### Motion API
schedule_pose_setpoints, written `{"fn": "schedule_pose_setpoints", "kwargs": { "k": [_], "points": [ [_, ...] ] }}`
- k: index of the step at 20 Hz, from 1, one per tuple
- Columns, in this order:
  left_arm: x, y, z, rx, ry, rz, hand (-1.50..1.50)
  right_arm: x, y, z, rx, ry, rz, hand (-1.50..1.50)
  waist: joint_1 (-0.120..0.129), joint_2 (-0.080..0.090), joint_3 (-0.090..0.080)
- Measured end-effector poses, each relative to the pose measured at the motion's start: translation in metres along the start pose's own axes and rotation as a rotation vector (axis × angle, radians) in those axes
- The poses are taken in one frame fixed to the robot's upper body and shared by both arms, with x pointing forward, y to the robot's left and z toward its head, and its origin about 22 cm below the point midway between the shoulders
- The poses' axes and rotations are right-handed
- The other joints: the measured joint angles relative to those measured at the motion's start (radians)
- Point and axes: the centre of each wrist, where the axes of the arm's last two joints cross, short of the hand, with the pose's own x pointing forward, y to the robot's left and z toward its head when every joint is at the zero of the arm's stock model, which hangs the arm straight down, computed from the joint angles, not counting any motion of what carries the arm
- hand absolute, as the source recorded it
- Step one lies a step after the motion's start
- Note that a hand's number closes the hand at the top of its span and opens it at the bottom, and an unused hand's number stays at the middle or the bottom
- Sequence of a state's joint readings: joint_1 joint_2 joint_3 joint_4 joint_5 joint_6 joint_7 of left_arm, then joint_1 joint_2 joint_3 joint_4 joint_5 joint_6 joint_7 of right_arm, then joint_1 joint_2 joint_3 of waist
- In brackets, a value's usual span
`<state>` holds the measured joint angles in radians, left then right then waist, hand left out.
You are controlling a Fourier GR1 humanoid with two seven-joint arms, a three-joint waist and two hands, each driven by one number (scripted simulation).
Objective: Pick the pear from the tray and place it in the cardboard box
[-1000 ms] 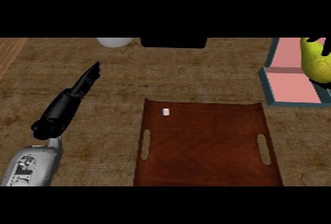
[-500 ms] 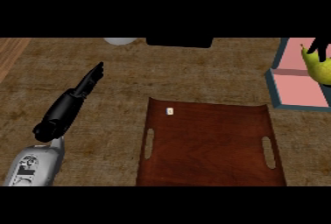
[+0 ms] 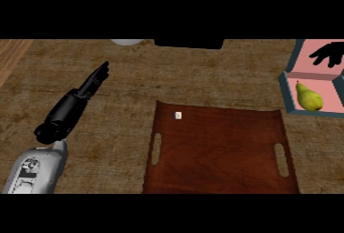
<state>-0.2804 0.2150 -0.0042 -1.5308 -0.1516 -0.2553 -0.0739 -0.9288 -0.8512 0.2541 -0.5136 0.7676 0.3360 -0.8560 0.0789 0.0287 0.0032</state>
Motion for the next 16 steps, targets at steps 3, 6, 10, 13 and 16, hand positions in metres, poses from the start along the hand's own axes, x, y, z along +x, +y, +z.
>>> {"fn": "schedule_pose_setpoints", "kwargs": {
  "k": [3, 6, 10, 13, 16],
  "points": [
    [-0.002, 0.001, 0.0, 0.006, 0.009, 0.0, 0.0, -0.001, 0.001, -0.005, -0.048, -0.059, -0.047, -1.5, -0.003, -0.001, 0.0],
    [-0.001, -0.003, -0.002, 0.01, 0.008, 0.004, 0.0, -0.001, 0.004, -0.013, -0.18, -0.123, -0.195, -1.5, -0.012, -0.003, 0.002],
    [-0.002, -0.003, 0.0, 0.013, 0.01, 0.004, 0.0, -0.005, 0.018, -0.022, -0.34, -0.148, -0.492, -1.5, -0.013, -0.004, 0.003],
    [-0.002, -0.002, 0.001, 0.011, 0.01, 0.004, 0.0, -0.009, 0.022, -0.021, -0.407, -0.125, -0.697, -1.5, -0.011, -0.003, 0.002],
    [-0.001, -0.002, 0.0, 0.012, 0.001, 0.004, 0.0, -0.016, 0.015, -0.012, -0.454, -0.092, -0.855, -1.5, -0.007, 0.001, 0.002]
  ]
}}
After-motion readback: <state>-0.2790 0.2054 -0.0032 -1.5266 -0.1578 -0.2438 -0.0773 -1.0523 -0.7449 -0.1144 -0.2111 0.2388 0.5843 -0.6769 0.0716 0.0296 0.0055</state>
